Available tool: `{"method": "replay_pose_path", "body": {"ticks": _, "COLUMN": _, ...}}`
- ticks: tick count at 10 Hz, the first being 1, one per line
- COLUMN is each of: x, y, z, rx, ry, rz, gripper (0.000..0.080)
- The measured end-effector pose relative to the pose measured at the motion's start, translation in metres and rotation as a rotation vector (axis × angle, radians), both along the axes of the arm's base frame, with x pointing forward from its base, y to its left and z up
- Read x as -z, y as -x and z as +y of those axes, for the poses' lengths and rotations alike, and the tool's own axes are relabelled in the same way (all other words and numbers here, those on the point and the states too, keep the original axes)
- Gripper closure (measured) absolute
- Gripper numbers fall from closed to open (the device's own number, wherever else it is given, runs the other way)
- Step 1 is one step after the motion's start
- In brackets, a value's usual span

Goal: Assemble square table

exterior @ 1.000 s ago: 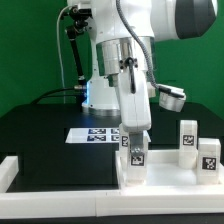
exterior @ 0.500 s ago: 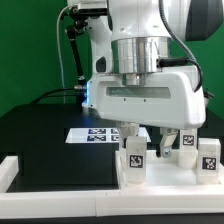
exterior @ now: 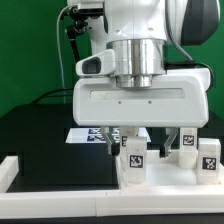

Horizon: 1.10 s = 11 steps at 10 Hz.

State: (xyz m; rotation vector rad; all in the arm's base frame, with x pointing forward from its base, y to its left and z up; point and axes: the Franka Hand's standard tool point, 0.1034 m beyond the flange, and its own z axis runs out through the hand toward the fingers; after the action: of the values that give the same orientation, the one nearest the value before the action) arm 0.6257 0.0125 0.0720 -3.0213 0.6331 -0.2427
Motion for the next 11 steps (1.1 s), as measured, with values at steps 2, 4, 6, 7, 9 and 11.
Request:
{"method": "replay_pose_path", "body": {"ticks": 2, "x": 0.0005, "y": 0.0002, "z": -0.0002, "rx": 0.016, "ry": -0.002, "rz": 0.001, "gripper": 0.0278}}
{"method": "replay_pose_path", "body": {"ticks": 4, "x": 0.0012, "y": 0.0009, "z": -0.0012, "rx": 0.108, "ry": -0.016, "rz": 0.004, "gripper": 0.051}}
{"method": "replay_pose_path", "body": {"ticks": 6, "x": 0.0017, "y": 0.0016, "z": -0.002, "rx": 0.29, "ry": -0.049, "rz": 0.014, "gripper": 0.0509}}
{"method": "replay_pose_path", "body": {"ticks": 7, "x": 0.001, "y": 0.0022, "z": -0.0023, "rx": 0.444, "ry": -0.083, "rz": 0.052, "gripper": 0.0509}}
{"method": "replay_pose_path", "body": {"ticks": 9, "x": 0.0029, "y": 0.0019, "z": -0.0047, "rx": 0.803, "ry": -0.188, "rz": 0.09, "gripper": 0.0509}}
{"method": "replay_pose_path", "body": {"ticks": 11, "x": 0.003, "y": 0.0016, "z": -0.0087, "rx": 1.088, "ry": -0.3, "rz": 0.118, "gripper": 0.0509}}
